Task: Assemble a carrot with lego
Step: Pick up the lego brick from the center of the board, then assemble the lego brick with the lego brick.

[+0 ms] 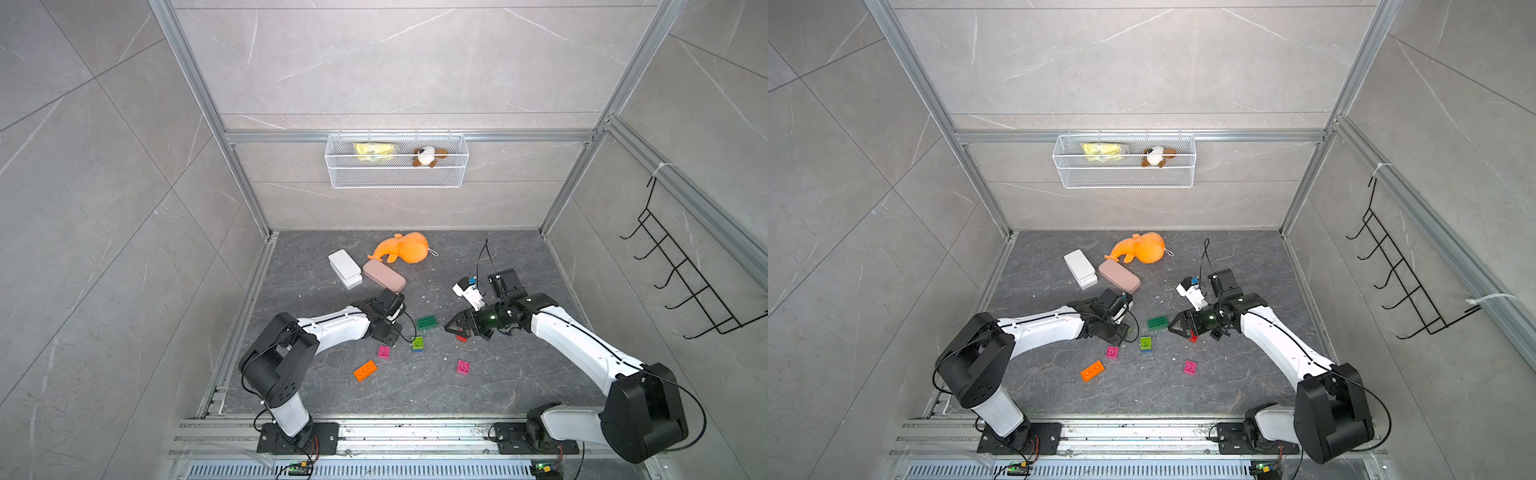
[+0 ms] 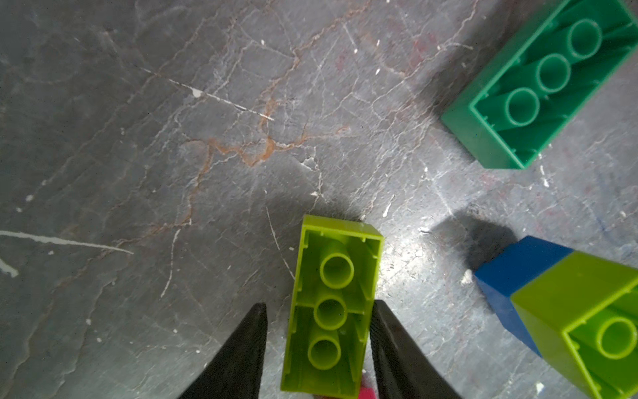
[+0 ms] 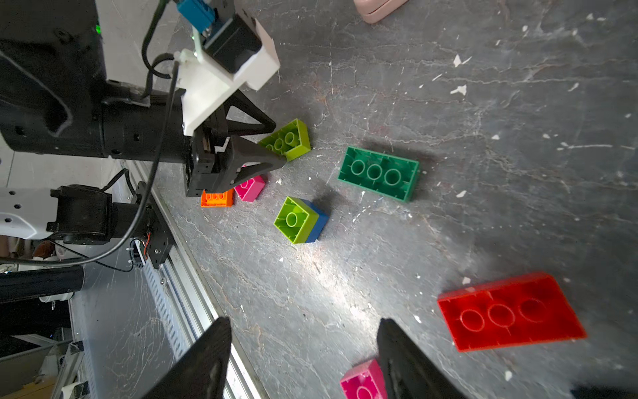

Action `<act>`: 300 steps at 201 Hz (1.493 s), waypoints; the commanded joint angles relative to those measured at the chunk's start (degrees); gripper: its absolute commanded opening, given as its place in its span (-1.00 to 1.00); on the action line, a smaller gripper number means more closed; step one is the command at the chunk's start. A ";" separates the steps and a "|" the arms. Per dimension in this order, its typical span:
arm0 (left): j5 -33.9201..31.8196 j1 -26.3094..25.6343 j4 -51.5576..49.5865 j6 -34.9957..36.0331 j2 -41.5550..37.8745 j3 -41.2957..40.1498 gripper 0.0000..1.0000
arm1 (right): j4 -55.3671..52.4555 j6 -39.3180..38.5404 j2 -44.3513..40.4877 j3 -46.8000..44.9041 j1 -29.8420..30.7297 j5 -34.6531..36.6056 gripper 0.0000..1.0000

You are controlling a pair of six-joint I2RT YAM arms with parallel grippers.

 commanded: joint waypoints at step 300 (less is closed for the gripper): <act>12.62 -9.14 -17.79 31.42 -2.12 15.05 -0.71 | -8.91 -2.66 0.59 3.10 -7.80 1.93 0.38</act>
